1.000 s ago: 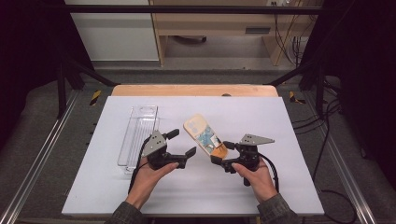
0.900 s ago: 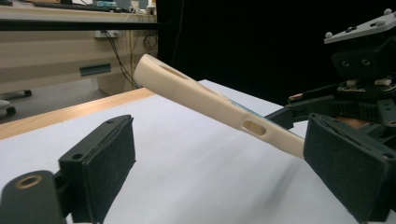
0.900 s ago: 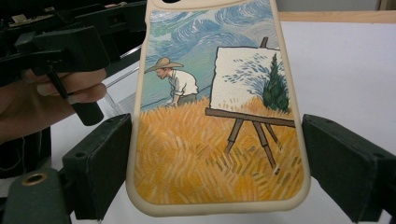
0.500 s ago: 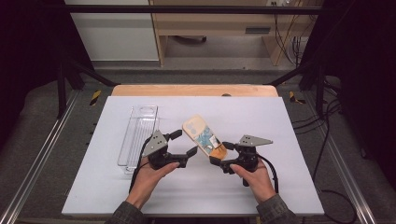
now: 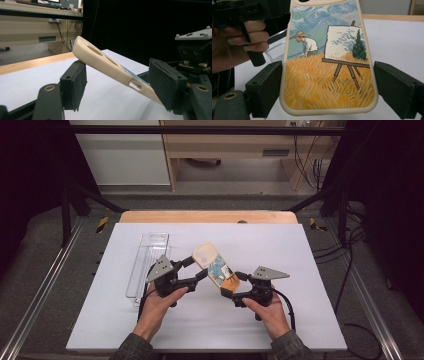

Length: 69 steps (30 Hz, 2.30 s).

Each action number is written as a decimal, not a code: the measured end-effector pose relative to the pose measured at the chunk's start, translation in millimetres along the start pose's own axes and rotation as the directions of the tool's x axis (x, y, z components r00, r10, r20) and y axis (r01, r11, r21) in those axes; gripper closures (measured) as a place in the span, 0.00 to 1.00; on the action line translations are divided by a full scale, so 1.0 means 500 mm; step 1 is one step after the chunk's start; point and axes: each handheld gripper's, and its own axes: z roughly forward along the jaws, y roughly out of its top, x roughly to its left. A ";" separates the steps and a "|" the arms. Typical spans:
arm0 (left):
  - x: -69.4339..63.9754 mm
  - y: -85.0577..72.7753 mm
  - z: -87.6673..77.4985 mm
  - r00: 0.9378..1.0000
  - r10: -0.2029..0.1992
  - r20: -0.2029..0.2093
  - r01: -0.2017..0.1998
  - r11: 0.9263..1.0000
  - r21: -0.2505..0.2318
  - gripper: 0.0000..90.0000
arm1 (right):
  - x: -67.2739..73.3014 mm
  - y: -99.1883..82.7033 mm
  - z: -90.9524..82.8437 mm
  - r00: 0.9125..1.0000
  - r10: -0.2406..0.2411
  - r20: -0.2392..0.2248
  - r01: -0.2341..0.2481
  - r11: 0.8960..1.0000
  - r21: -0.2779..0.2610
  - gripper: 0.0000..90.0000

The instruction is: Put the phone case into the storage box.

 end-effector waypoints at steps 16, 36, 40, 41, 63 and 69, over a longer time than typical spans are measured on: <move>-0.008 0.033 0.007 1.000 -0.009 -0.004 0.009 1.000 0.007 0.47 | 0.013 0.005 -0.001 0.999 -0.024 0.037 0.027 0.998 -0.063 0.13; -0.006 0.047 0.009 0.998 -0.049 -0.033 0.049 0.999 0.018 0.54 | 0.022 0.006 0.006 0.997 -0.037 0.064 0.042 0.996 -0.082 0.13; -0.007 0.048 0.009 0.998 -0.053 -0.027 0.053 0.998 0.015 0.54 | 0.024 0.005 0.008 0.997 -0.038 0.061 0.043 0.996 -0.084 0.13; -0.008 0.048 0.010 0.998 -0.051 -0.027 0.052 0.999 0.016 0.54 | 0.025 0.005 0.008 0.998 -0.035 0.058 0.040 0.995 -0.087 0.13; -0.005 0.051 0.008 0.992 -0.128 -0.004 0.128 0.992 -0.011 0.65 | 0.031 0.007 0.010 0.998 -0.042 0.051 0.046 0.995 -0.093 0.13; -0.005 0.050 0.008 0.991 -0.132 -0.003 0.132 0.991 -0.012 0.65 | 0.032 0.007 0.011 0.998 -0.040 0.046 0.044 0.995 -0.093 0.13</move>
